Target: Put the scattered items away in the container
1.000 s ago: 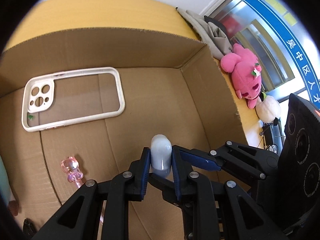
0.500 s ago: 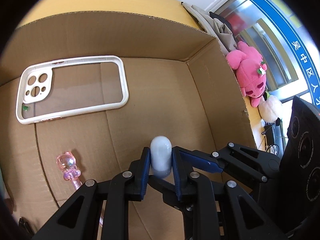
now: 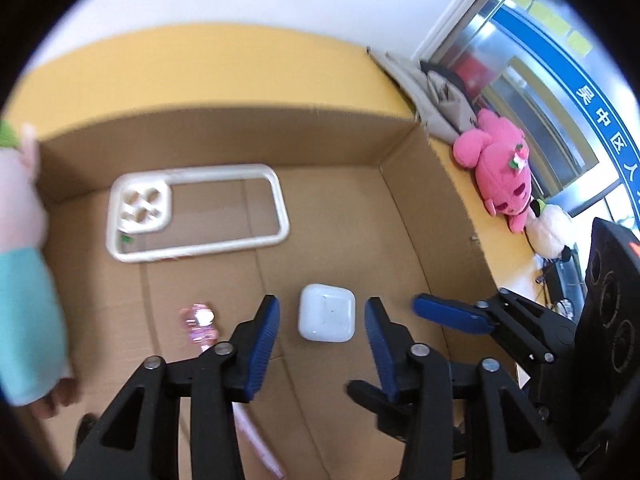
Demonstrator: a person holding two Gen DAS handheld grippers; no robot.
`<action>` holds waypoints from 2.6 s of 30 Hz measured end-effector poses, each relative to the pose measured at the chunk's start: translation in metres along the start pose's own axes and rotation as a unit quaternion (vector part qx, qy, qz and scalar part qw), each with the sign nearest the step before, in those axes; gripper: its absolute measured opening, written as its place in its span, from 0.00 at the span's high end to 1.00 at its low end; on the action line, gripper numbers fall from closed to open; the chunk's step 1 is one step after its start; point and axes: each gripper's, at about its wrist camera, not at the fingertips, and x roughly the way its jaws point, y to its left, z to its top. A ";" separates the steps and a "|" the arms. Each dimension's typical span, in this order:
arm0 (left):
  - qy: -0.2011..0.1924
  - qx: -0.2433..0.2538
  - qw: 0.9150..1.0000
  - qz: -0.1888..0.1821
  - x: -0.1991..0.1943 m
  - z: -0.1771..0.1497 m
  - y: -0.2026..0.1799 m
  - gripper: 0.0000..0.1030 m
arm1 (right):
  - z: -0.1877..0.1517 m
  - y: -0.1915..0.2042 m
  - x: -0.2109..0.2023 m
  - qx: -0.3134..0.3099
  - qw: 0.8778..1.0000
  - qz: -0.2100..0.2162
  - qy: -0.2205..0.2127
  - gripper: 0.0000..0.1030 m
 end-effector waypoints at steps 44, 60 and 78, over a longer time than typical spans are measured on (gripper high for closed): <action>-0.237 -0.004 0.949 0.210 -0.178 -0.225 -0.031 0.30 | -0.159 0.116 -0.136 0.004 0.986 -0.095 -0.140 0.07; -0.226 -0.001 0.951 0.212 -0.174 -0.238 -0.033 0.30 | -0.169 0.120 -0.135 0.006 0.985 -0.095 -0.144 0.07; -0.193 -0.006 0.956 0.220 -0.157 -0.244 -0.030 0.30 | -0.176 0.117 -0.125 0.007 0.986 -0.092 -0.138 0.07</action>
